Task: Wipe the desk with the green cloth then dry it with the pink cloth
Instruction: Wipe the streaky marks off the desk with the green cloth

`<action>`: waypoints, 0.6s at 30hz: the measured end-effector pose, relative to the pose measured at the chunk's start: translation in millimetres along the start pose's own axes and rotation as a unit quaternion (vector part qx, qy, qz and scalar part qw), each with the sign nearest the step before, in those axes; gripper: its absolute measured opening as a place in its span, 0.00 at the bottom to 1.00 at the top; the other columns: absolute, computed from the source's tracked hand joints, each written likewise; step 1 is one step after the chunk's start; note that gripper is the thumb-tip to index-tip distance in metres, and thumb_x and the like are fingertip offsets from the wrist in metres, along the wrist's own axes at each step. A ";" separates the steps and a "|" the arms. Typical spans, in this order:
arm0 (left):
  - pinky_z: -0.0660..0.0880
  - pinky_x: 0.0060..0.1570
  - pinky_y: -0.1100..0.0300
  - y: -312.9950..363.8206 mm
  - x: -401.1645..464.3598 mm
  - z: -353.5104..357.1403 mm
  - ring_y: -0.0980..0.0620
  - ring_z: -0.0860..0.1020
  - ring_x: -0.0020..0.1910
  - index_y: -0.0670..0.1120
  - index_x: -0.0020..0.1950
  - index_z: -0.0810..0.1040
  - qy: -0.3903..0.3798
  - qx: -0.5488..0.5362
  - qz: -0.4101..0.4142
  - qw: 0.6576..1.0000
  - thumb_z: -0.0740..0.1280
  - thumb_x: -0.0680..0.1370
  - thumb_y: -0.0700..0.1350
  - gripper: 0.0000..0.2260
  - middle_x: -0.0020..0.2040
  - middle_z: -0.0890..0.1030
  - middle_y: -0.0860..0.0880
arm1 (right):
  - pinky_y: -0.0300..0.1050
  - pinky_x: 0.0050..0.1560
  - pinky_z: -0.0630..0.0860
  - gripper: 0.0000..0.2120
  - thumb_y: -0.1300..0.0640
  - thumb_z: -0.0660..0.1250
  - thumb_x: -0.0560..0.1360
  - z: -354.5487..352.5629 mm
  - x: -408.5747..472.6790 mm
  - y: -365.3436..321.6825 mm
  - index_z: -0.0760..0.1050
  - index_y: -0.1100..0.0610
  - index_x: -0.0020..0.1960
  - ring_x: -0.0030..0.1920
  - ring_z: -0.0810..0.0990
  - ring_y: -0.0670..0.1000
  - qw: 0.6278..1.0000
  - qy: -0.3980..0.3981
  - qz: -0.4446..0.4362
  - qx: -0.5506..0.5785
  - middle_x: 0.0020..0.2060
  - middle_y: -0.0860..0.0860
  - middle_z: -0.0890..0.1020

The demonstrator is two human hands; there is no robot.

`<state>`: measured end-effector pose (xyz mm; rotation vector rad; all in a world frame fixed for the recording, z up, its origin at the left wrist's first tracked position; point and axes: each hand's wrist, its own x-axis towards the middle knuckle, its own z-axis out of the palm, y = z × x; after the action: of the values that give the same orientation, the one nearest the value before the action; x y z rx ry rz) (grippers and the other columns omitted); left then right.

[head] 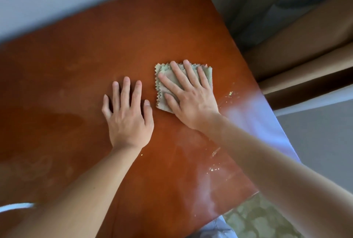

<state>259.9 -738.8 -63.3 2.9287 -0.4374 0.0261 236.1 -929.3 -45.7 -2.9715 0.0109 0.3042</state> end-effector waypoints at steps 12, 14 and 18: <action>0.52 0.77 0.39 1.6 1.4 1.1 0.41 0.56 0.81 0.49 0.80 0.64 0.002 0.001 -0.002 1.000 0.52 0.85 0.54 0.24 0.82 0.61 0.44 | 0.64 0.80 0.38 0.31 0.37 0.44 0.82 -8.1 -0.4 42.6 0.52 0.43 0.83 0.83 0.44 0.61 0.987 0.031 0.154 0.014 0.83 0.53 0.52; 0.53 0.77 0.39 1.0 0.5 0.6 0.41 0.56 0.81 0.49 0.80 0.64 0.004 0.004 -0.001 1.000 0.52 0.84 0.54 0.24 0.81 0.62 0.44 | 0.64 0.80 0.40 0.30 0.38 0.46 0.82 0.4 -12.7 4.2 0.56 0.43 0.83 0.82 0.49 0.62 0.995 0.036 0.094 0.008 0.83 0.54 0.56; 0.53 0.77 0.39 3.1 -1.1 -3.1 0.41 0.56 0.82 0.48 0.80 0.65 0.004 0.001 -0.004 1.000 0.52 0.84 0.53 0.24 0.81 0.62 0.44 | 0.63 0.81 0.44 0.30 0.36 0.43 0.83 0.8 -17.7 9.0 0.52 0.41 0.83 0.83 0.48 0.59 1.000 0.005 0.029 0.009 0.83 0.51 0.54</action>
<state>257.9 -740.8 -59.7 2.9314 -0.4243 0.0363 218.4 -938.2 -44.2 -2.9582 0.1010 0.2956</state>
